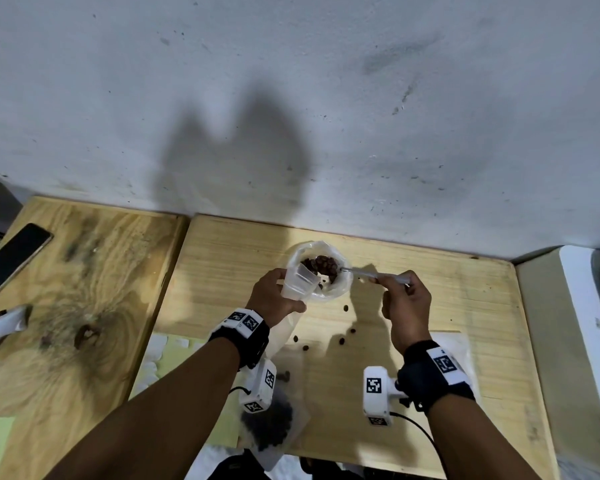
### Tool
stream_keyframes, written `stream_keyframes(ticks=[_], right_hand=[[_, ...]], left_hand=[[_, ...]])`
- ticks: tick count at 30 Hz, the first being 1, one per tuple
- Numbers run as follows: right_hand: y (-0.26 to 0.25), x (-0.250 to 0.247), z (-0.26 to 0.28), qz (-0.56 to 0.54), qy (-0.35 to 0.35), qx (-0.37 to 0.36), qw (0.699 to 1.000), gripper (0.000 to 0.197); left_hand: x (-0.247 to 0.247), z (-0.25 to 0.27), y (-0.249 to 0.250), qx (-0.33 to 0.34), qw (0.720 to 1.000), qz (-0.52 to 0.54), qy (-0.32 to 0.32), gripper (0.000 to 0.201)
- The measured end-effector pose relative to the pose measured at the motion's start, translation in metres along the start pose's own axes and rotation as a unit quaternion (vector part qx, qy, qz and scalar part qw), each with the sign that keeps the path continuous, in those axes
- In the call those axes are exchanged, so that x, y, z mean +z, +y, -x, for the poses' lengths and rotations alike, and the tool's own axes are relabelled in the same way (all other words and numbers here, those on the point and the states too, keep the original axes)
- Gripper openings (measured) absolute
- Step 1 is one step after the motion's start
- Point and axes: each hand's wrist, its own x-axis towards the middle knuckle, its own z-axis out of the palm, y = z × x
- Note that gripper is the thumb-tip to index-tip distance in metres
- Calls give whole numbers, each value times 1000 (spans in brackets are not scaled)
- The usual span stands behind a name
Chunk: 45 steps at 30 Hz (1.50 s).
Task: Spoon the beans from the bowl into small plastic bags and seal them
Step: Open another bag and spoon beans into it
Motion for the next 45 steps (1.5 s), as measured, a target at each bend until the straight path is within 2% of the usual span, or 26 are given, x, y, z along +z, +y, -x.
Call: stream_keyframes(ticks=[2,6,8,10,14,19,21,27,31,36,39,42,45], right_hand=[[-8,2,1,15,-23,-30,999,24],[-19,11,6,89,-93,-101,986,35],[-24,16,10,140,-106,-133,975,34],[-26,15,10,135,-76,-155,976,26],[-17,9,4,117,44,-173,977,24],[8,17,9,215,62,-146,964,32],[13,21,11,225,67,-136,962,29],[29,31,12,198,103,-62,973,23],[46,35,7,155,134,1,979,26],[53,41,4,90,172,67,979,21],[57,45,2,68,156,104,980,34],[61,45,0,61,122,129,982,36],[61,42,-2,45,97,130,986,36]], left_hand=[[0,0,1,3,1000,-4,-1,78],[2,2,3,3,1000,-5,-4,79],[3,3,3,5,1000,-9,-6,78],[2,3,3,6,1000,-12,-5,78],[1,5,2,3,1000,-12,3,77],[2,7,1,7,1000,-16,3,78],[3,7,2,7,1000,-14,3,79],[3,5,1,6,1000,-14,-5,80],[3,4,1,2,1000,-11,-18,80],[1,2,0,-13,999,-7,-31,79],[-1,1,1,-21,999,-7,-43,82],[-2,2,2,-23,998,0,-57,87],[-4,1,3,-27,998,9,-63,76]])
